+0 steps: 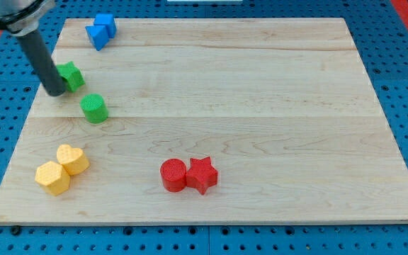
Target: Move the green star down to the blue triangle
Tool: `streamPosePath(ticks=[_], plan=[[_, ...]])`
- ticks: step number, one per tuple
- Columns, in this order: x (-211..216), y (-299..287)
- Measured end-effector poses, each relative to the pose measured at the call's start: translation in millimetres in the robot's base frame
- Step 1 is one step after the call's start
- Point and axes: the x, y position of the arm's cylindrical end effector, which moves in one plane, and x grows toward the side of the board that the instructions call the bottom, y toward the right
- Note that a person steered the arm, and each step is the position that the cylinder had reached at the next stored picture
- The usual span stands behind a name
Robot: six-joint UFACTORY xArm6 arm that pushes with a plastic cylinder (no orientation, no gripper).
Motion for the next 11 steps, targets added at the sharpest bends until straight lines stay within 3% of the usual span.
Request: streamPosePath(ticks=[1,2,3,4,8,11], plan=[[-14.4,43.6],[-27.2,49.2],[8.4,34.9],[-4.8,-15.8],[-38.1,24.7],[-39.0,3.5]])
